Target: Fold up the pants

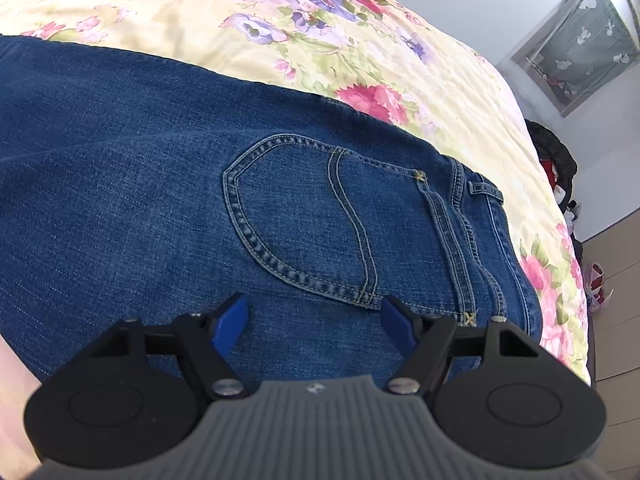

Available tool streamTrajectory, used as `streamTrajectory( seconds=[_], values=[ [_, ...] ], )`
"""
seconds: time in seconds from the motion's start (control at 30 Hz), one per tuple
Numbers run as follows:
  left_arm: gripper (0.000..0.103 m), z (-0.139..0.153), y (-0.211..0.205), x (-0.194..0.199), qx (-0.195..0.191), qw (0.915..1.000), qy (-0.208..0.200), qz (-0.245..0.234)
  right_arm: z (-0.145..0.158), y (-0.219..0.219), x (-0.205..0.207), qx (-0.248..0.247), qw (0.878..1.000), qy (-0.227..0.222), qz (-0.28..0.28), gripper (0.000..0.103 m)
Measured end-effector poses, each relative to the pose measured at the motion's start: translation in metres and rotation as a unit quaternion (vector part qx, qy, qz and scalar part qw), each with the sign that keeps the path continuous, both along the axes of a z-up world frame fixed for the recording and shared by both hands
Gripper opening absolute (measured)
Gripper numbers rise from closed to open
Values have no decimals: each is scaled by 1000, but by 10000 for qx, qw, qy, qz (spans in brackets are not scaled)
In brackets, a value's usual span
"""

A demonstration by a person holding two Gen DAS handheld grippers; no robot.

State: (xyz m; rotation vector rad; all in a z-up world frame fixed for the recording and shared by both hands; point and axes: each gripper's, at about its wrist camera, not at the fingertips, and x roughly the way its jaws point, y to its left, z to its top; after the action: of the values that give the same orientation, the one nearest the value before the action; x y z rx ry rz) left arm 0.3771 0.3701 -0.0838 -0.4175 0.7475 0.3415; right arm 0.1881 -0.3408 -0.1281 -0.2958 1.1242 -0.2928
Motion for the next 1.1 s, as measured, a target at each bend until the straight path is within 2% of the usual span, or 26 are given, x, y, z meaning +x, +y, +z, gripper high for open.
streamTrajectory(
  seconds=[0.07,0.13,0.27,0.37,0.4,0.5,0.6,0.7,0.83,0.93,0.97,1.03,1.07,1.1],
  values=[
    [5,-20,1,0,38,9998,177,75,-2,0,-2,33,10000,-7,13,68],
    [5,-36,1,-2,38,9998,158,117,-4,-1,-3,56,10000,-14,22,68],
    [6,-51,3,2,-125,9990,314,282,-1,-5,-7,145,9999,-88,-13,68],
    [20,-43,-8,7,411,9972,615,119,5,-14,-13,256,9995,-173,-69,68],
    [28,-38,-13,7,662,9955,679,37,9,-19,-15,310,9992,-223,-111,68],
    [37,-22,-26,2,1020,9928,619,-132,25,-48,-17,606,9961,-449,-464,67],
    [37,-11,-46,0,1170,9909,567,-357,38,-87,-15,848,9897,-715,-907,55],
    [37,-8,-71,4,1126,9898,553,-668,48,-134,-7,1125,9785,-971,-1429,54],
    [37,-12,-102,13,1122,9880,603,-871,57,-188,15,1316,9648,-1360,-1824,53],
    [36,-18,-117,22,1215,9858,672,-945,52,-219,34,1656,9526,-1462,-2092,41],
    [35,-21,-121,25,1235,9854,696,-942,48,-227,40,1881,9470,-1456,-2159,37],
    [35,-26,-126,30,1279,9843,741,-963,36,-233,49,2419,9353,-1415,-2162,23],
    [34,-30,-129,34,1354,9830,801,-943,29,-228,55,2568,9354,-1362,-2013,22],
    [34,-34,-130,38,1418,9818,866,-921,22,-222,61,2523,9416,-1271,-1831,21]
  ],
)
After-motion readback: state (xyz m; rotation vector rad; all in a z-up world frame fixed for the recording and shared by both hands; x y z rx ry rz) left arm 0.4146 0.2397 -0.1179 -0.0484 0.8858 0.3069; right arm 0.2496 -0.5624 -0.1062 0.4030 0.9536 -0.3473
